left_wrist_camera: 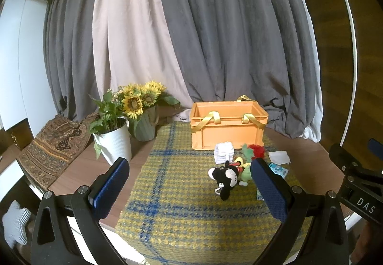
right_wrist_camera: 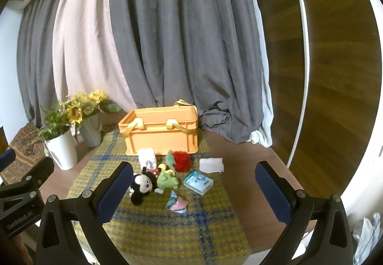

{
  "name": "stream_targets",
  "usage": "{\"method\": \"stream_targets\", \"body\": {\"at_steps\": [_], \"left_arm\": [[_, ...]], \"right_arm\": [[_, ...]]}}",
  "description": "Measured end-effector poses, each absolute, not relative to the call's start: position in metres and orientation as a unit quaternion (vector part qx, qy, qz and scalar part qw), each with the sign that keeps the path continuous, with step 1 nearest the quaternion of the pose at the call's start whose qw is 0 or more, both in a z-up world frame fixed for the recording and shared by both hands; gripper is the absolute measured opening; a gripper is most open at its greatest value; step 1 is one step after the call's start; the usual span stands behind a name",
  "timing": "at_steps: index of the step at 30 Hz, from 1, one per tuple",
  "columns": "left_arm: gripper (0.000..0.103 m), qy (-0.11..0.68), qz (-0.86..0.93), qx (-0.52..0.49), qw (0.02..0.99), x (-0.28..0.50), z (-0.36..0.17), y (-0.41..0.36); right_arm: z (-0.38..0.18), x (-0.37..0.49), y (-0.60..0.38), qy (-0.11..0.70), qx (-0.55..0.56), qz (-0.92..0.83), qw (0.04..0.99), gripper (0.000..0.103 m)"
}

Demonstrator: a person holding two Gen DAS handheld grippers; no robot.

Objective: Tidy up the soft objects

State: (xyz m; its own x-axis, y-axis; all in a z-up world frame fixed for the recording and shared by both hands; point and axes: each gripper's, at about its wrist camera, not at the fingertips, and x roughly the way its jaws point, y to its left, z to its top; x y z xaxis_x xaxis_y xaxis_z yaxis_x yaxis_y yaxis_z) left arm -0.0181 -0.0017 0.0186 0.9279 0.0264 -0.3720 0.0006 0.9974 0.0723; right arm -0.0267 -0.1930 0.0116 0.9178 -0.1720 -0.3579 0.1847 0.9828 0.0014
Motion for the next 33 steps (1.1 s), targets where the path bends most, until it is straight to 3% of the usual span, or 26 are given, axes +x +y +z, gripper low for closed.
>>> {"method": "stream_targets", "body": {"at_steps": [33], "left_arm": [[0.103, 0.193, 0.003, 0.031, 0.981, -0.0196, 0.0208, -0.0046]], "right_arm": [[0.0188, -0.0287, -0.1924, 0.172, 0.018, -0.09, 0.981, 0.103]]}}
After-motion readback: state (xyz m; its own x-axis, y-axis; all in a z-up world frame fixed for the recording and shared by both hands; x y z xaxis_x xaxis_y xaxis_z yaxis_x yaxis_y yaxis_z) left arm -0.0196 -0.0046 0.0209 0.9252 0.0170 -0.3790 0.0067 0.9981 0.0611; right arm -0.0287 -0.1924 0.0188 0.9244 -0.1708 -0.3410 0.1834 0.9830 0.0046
